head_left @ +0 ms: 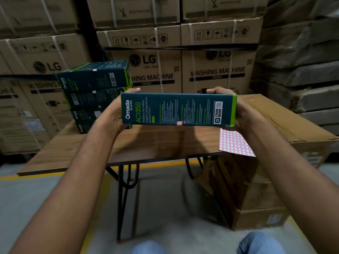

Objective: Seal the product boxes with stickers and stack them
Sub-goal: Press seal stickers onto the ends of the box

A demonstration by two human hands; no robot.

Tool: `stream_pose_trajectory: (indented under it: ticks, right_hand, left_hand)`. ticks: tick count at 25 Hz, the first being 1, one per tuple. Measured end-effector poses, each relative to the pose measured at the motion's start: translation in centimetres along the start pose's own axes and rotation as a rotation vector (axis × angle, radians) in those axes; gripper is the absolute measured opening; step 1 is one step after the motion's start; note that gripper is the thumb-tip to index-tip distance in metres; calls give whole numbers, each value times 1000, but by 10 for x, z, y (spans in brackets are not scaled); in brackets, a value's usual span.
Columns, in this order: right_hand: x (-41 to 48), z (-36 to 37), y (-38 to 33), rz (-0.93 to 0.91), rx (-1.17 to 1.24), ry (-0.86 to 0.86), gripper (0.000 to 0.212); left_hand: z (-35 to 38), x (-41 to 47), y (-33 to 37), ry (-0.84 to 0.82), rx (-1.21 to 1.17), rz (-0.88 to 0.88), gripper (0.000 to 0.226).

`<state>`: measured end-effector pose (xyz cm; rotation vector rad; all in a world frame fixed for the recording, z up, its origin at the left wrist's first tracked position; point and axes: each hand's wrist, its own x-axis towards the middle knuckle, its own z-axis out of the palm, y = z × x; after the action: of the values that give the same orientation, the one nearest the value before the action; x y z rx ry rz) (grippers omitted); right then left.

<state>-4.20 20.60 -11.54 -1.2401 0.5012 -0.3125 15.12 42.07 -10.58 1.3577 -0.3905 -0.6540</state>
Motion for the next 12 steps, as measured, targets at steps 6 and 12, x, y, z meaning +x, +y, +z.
stream_pose_trajectory:
  ticks: [6,12]
  right_hand:
    - [-2,6,-2,33,35,-70,35]
    - [-3,3,-2,129,131,-74,58]
  left_hand:
    - [-8,8,-6,35,57,107,22]
    - [-14,12,-7,30,119,-7,15]
